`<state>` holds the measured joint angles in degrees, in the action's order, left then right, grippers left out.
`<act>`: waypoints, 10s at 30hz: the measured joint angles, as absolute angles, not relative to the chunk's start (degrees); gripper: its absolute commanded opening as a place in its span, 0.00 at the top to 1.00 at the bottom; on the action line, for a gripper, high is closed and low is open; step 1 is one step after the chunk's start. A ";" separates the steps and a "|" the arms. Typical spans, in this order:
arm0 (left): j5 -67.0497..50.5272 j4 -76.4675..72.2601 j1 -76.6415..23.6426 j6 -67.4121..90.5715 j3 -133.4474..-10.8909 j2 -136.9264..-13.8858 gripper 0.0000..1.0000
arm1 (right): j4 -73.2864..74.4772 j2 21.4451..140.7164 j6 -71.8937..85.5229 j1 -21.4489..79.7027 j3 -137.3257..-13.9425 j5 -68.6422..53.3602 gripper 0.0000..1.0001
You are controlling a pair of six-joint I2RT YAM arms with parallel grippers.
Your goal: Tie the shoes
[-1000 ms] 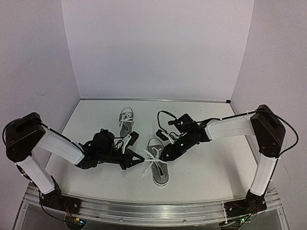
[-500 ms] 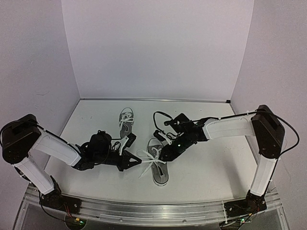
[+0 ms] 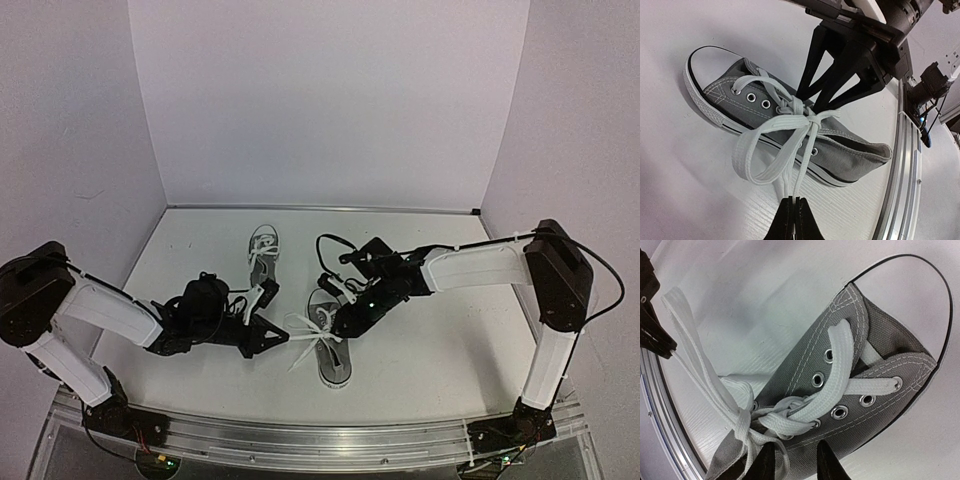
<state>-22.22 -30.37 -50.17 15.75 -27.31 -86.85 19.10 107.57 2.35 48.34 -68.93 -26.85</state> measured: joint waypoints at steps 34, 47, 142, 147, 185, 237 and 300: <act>-19.31 -20.28 -54.94 0.14 -30.80 -91.18 0.62 | 19.25 107.68 1.74 48.56 -69.04 -27.86 1.00; -12.67 -14.82 -58.59 -2.80 -38.57 -99.24 0.78 | 18.90 107.68 2.19 48.56 -69.01 -27.89 1.00; -6.89 -4.36 -61.45 -2.02 -48.52 -89.04 0.54 | 16.21 104.09 5.04 48.56 -67.79 -28.32 1.00; -8.71 -4.58 -61.45 2.09 -50.23 -92.38 0.57 | 16.27 104.09 5.06 48.56 -67.70 -28.29 1.00; -7.82 0.91 -60.70 7.55 -54.04 -97.84 1.00 | 16.16 104.09 5.07 48.56 -67.46 -27.33 1.00; -6.13 -0.34 -57.87 7.84 -50.80 -92.82 1.00 | 11.71 98.85 7.55 46.07 -59.96 -22.19 1.00; -18.84 -4.33 -55.70 7.49 -50.44 -94.13 0.74 | 13.31 100.62 7.06 44.66 -60.23 -25.65 0.72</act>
<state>-18.84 -4.33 -55.70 7.49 -50.44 -94.13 13.31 100.62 7.06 44.66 -60.23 -25.65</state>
